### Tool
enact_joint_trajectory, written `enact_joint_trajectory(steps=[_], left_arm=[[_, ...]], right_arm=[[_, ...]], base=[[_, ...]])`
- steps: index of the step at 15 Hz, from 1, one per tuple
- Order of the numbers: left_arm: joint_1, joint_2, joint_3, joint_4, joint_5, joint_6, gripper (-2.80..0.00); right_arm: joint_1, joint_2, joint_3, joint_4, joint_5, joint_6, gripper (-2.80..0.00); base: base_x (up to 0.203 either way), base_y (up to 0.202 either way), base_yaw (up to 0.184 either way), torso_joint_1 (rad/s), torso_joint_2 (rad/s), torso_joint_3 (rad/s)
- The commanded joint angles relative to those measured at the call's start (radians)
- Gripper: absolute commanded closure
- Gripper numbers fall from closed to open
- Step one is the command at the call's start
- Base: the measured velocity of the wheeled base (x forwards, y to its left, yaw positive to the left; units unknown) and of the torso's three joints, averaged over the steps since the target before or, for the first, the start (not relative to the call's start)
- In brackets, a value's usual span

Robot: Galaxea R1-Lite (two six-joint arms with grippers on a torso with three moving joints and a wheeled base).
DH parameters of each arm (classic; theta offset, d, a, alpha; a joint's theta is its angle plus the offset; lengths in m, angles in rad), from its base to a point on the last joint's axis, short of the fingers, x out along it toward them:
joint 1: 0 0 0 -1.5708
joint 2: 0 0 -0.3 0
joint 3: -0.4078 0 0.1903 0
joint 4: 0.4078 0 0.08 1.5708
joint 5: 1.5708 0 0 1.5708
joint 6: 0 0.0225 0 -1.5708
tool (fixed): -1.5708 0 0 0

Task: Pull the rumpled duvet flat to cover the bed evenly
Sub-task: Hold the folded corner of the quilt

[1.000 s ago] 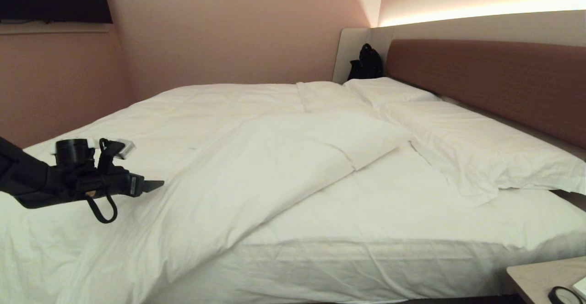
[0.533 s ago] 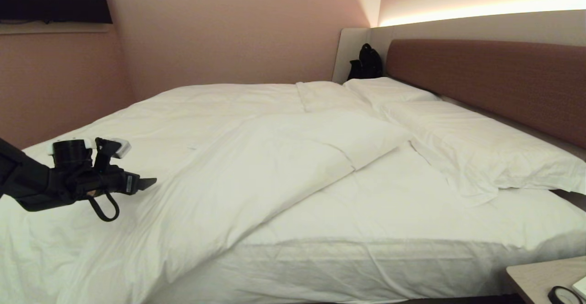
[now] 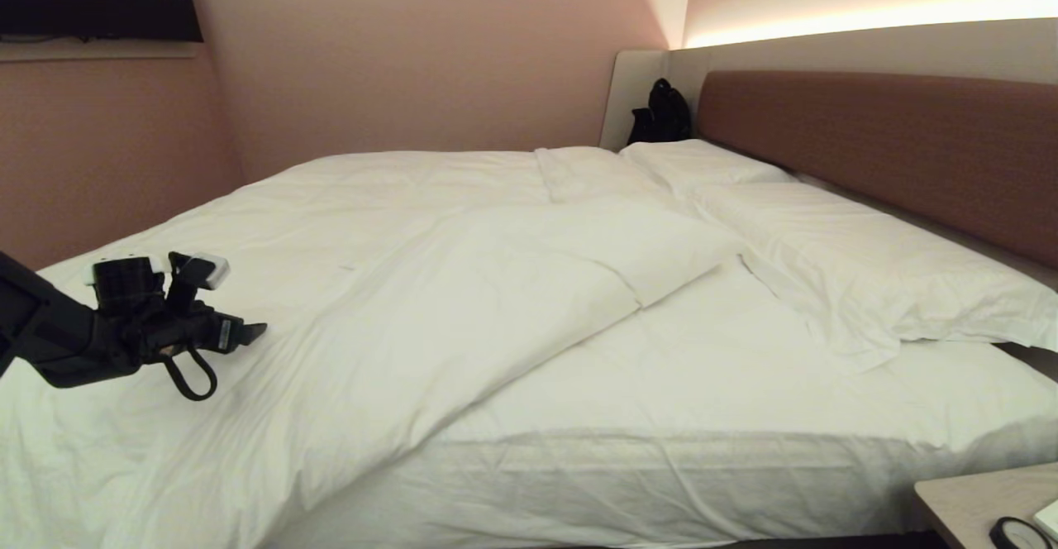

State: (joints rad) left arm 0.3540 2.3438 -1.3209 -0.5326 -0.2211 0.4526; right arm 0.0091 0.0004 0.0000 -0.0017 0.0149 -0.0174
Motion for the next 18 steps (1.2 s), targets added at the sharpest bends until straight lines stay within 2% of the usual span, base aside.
enact_joint_trajectory(steps=[1, 5, 9, 10, 11, 13, 18], left_arm=[[-0.001, 0.015, -0.006, 0.002, 0.008, 0.005, -2.8], [-0.001, 0.022, -0.006, 0.008, 0.005, -0.003, -2.8], [-0.001, 0.009, -0.02, 0.071, -0.01, -0.031, -2.8], [-0.001, 0.0, -0.027, 0.095, -0.032, -0.059, -2.8], [-0.001, -0.014, -0.038, 0.136, -0.068, -0.116, -2.8], [-0.001, -0.035, -0.066, 0.235, -0.15, -0.173, -2.8], [-0.002, -0.014, -0.154, 0.404, -0.168, -0.207, -2.8]], right_arm=[[0.0, 0.001, 0.0, 0.0, 0.0, -0.001, 0.0], [0.0, 0.001, 0.0, 0.0, 0.0, -0.001, 0.0], [0.0, 0.001, 0.0, 0.0, 0.0, -0.001, 0.0], [0.0, 0.001, 0.0, 0.0, 0.0, -0.001, 0.0], [0.0, 0.001, 0.0, 0.0, 0.0, -0.001, 0.0], [0.0, 0.001, 0.0, 0.0, 0.0, -0.001, 0.0], [0.0, 0.001, 0.0, 0.0, 0.0, -0.001, 0.0]], base=[[0.0, 0.0, 0.0, 0.0, 0.0, 0.0], [0.0, 0.0, 0.0, 0.0, 0.0, 0.0], [0.0, 0.0, 0.0, 0.0, 0.0, 0.0], [0.0, 0.0, 0.0, 0.0, 0.0, 0.0], [0.0, 0.0, 0.0, 0.0, 0.0, 0.0], [0.0, 0.0, 0.0, 0.0, 0.0, 0.0], [0.0, 0.0, 0.0, 0.0, 0.0, 0.0]])
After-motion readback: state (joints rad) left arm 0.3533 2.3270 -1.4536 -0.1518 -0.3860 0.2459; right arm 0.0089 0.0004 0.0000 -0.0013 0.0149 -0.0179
